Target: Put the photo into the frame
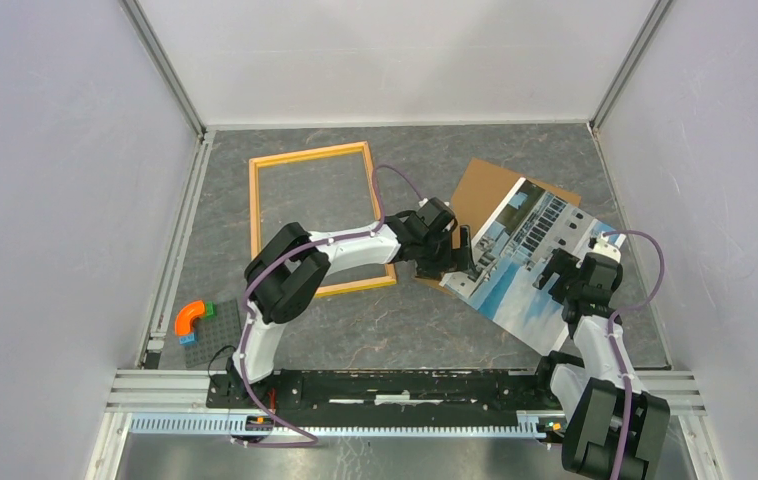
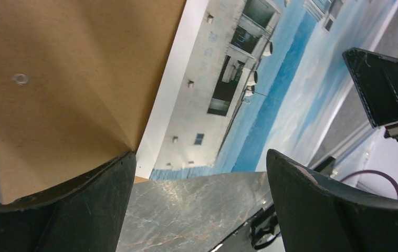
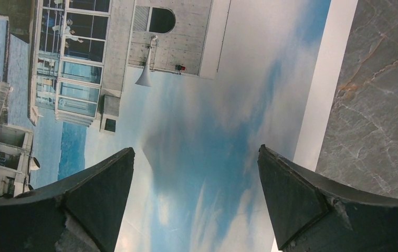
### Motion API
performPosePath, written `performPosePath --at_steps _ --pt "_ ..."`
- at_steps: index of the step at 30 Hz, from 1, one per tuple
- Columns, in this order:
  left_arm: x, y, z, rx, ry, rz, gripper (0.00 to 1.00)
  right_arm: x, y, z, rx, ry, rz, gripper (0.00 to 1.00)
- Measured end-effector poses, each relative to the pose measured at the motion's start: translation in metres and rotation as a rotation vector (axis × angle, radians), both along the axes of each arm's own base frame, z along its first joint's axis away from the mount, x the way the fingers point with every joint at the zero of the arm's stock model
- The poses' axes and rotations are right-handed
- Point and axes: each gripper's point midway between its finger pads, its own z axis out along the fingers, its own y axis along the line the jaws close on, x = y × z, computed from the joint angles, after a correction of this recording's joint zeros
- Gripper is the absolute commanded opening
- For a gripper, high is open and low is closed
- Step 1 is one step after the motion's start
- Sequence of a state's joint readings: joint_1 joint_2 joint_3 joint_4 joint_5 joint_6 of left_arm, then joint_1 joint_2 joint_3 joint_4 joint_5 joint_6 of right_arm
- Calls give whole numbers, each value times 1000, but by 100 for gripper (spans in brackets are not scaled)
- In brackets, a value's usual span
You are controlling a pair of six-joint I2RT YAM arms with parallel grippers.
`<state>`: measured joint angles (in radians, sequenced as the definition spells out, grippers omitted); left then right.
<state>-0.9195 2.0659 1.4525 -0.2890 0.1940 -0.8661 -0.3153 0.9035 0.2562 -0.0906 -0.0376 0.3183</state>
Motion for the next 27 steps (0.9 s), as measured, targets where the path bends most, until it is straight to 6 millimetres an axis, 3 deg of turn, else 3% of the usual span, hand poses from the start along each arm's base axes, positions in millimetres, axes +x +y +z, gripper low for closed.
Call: performPosePath --at_steps 7,13,22,27 --pt "-15 -13 8 -80 72 -45 100 2 1 0 2 -11 8 93" --pt "-22 -32 27 -208 104 -85 99 3 2 1 4 -17 12 93" --pt "-20 -47 38 -330 115 -80 98 3 2 1 4 -17 13 93" --pt "-9 -51 33 -359 105 -80 100 3 2 1 4 -19 14 93"
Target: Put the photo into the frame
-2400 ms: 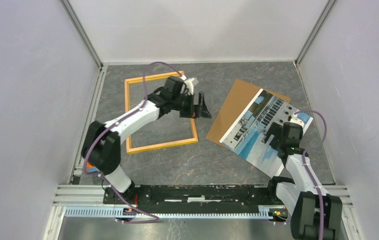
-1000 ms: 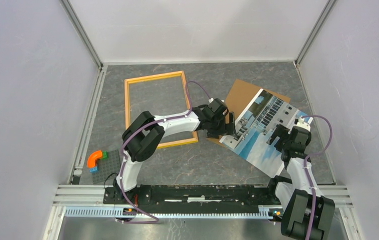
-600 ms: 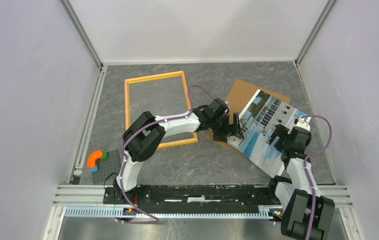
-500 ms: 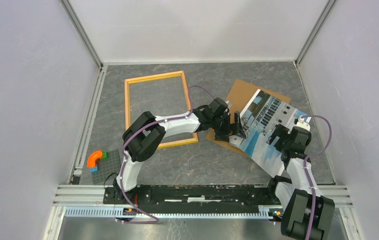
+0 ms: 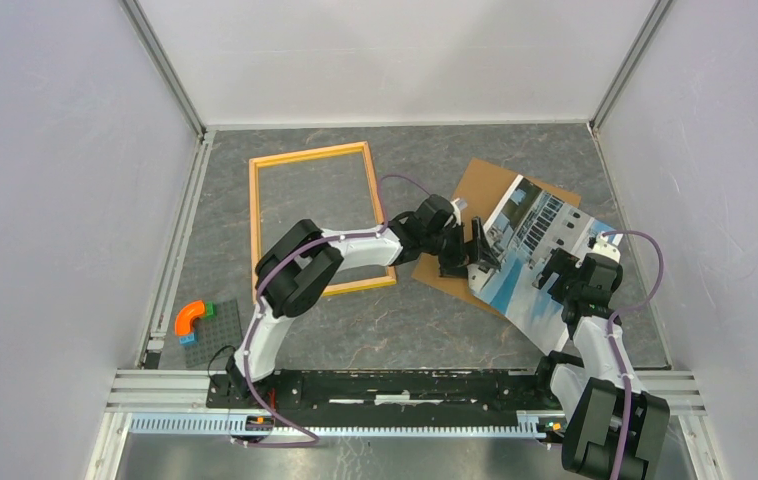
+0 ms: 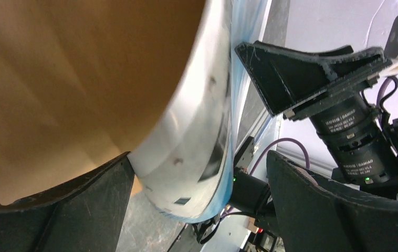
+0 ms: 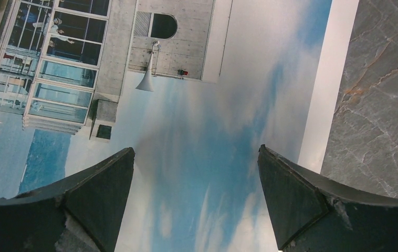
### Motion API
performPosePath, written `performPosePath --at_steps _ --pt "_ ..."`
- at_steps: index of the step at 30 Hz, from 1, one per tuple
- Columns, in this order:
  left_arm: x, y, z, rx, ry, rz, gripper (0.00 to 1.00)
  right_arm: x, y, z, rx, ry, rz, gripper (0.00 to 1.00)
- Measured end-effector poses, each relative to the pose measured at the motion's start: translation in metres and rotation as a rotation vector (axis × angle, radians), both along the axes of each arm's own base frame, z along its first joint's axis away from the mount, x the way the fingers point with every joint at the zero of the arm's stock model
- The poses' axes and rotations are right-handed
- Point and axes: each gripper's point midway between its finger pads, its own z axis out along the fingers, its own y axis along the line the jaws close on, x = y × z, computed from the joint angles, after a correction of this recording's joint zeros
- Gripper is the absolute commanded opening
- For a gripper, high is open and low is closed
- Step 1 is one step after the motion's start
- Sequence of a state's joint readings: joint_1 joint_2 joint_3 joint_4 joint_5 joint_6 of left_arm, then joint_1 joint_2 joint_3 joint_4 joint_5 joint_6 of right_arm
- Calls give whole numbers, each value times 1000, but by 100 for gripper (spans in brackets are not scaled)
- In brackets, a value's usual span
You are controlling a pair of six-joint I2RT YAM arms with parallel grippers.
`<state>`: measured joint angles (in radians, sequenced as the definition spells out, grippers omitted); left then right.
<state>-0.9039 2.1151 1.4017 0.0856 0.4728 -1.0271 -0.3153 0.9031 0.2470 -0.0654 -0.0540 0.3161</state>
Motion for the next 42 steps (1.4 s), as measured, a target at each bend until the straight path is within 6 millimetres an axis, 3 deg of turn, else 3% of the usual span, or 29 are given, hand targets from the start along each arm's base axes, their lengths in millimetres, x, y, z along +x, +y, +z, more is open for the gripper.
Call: performPosePath --at_steps 7,15,20,27,35,42 --pt "27 -11 -7 -63 11 -27 100 0 0 0 0 -2 2 93" --pt "58 -19 24 -141 -73 -71 97 1 1 0 1 -3 7 93" --pt "70 -25 23 -155 -107 -113 91 2 1 0 2 -6 13 93" --pt "63 -25 21 -171 -90 -147 72 3 1 0 3 -9 17 93" --pt "61 -12 -7 0 -34 -103 42 3 2 0 3 -10 17 93" --pt "63 -5 -14 92 -61 -97 3 3 1 0 2 -10 18 92"
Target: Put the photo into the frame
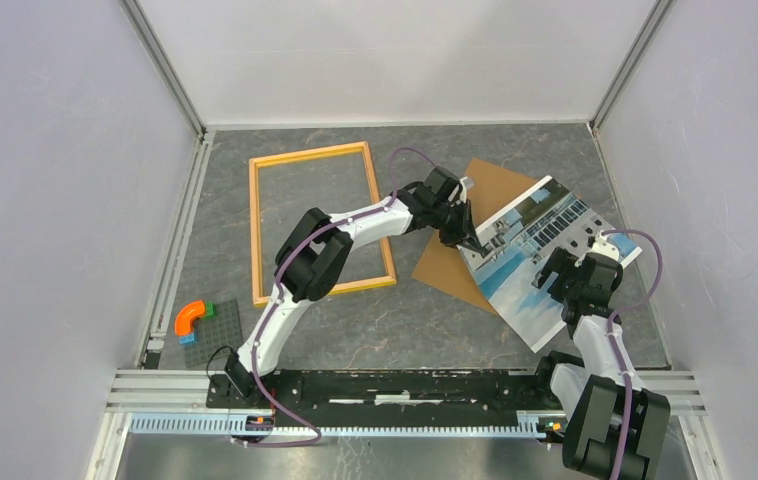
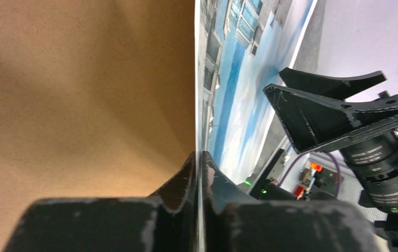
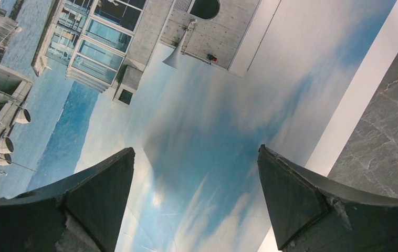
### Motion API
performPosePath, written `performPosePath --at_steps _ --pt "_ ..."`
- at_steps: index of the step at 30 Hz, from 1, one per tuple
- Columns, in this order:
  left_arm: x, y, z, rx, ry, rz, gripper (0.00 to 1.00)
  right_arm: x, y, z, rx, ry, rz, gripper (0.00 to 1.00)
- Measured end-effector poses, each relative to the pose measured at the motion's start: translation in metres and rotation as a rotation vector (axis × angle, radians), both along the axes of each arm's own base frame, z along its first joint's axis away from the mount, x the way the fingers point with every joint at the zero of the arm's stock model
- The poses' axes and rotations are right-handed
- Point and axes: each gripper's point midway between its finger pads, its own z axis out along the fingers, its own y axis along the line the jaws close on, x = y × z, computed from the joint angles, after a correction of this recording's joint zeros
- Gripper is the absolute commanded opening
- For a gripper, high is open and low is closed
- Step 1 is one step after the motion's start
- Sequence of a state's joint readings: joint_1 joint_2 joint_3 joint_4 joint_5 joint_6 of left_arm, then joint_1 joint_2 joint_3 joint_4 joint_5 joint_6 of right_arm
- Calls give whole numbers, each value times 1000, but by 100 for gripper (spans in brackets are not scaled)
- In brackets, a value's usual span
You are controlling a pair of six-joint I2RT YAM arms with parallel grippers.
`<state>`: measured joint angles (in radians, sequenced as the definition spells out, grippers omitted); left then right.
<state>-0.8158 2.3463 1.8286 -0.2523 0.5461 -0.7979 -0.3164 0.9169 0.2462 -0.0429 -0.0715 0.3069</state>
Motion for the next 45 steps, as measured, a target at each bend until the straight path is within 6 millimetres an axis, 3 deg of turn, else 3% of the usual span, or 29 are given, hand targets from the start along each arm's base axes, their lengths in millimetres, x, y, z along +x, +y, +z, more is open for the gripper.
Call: performPosePath --at_steps 7,10,12,16,18,21,23,27,30,33,37,40,43,45 --pt "3 10 -2 74 -46 -10 2 -4 6 1 11 3 27 94" --pt "3 28 0 124 -84 10 2 -6 9 5 14 -5 49 97" --pt "-5 55 9 163 -91 37 2 -5 13 11 13 -27 72 98" --pt "-6 134 55 169 -146 168 2 -2 18 29 6 -69 119 98" --pt "3 192 82 161 -189 299 2 3 18 43 -9 -94 137 98" --pt "11 278 105 182 -249 517 2 11 18 63 -32 -145 162 98" --pt "6 336 113 227 -288 674 2 12 20 67 -34 -160 180 98" --pt "-18 407 110 289 -285 857 2 12 25 64 -18 -153 206 98" --pt "-26 438 94 351 -225 927 2 12 28 63 -7 -151 223 98" --pt "-35 448 78 405 -185 922 2 12 31 64 3 -158 238 98" --pt "-45 459 76 486 -186 913 2 11 37 62 21 -160 264 98" --pt "-48 479 101 579 -266 946 2 12 45 62 28 -161 298 98" --pt "-48 503 149 663 -402 1003 2 12 53 60 33 -156 331 97" --pt "-50 519 191 724 -511 1056 2 12 57 59 36 -151 349 97"
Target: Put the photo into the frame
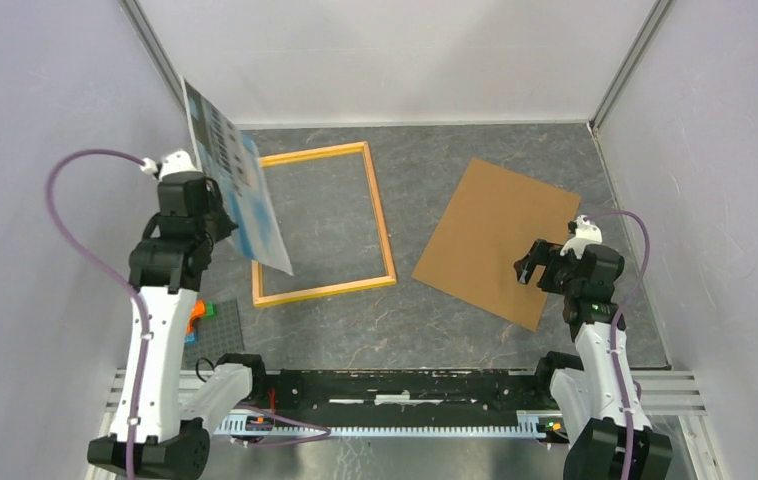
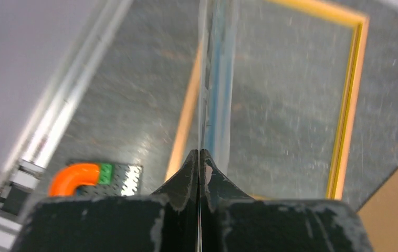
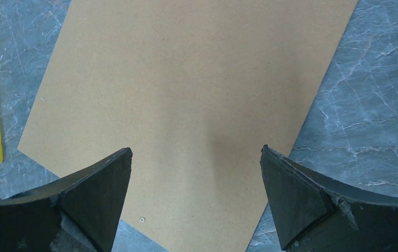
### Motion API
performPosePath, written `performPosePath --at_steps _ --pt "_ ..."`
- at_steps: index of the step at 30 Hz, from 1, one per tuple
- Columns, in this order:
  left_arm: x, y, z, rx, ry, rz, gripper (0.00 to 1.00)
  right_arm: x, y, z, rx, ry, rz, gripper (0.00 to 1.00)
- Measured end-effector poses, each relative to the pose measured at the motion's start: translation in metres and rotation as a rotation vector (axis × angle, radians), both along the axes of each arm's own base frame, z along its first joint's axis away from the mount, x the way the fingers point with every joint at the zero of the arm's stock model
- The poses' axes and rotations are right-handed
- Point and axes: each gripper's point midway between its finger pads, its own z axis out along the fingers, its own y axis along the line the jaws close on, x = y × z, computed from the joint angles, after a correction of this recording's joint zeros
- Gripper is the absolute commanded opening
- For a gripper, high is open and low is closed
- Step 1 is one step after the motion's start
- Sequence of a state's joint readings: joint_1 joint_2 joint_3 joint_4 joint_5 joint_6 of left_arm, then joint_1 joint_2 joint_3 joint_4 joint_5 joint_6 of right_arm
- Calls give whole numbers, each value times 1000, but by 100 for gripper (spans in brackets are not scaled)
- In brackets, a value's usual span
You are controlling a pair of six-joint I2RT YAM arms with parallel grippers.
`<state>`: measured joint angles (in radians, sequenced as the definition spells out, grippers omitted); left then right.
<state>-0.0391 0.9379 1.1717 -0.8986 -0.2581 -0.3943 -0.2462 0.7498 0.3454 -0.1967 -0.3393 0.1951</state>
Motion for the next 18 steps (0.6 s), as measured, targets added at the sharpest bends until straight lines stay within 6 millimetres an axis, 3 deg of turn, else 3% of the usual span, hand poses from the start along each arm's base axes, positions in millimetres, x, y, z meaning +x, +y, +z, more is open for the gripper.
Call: performPosePath --at_steps 3,5,8,12,15,18 --pt "-4 14 53 96 -97 46 2 0 5 -2 0 7 19 97" --pt "-7 14 72 174 -98 56 2 0 7 -2 -1 10 29 97" --pt "-2 -11 82 305 -54 -14 2 -1 11 -3 -2 13 41 97" --pt "23 -54 39 502 137 -113 2 -1 13 -5 -4 20 50 97" --pt "45 -94 -23 675 318 -193 2 -1 14 -5 -4 22 55 97" --pt "50 -127 -72 773 428 -278 2 -1 15 -6 -5 25 55 97"
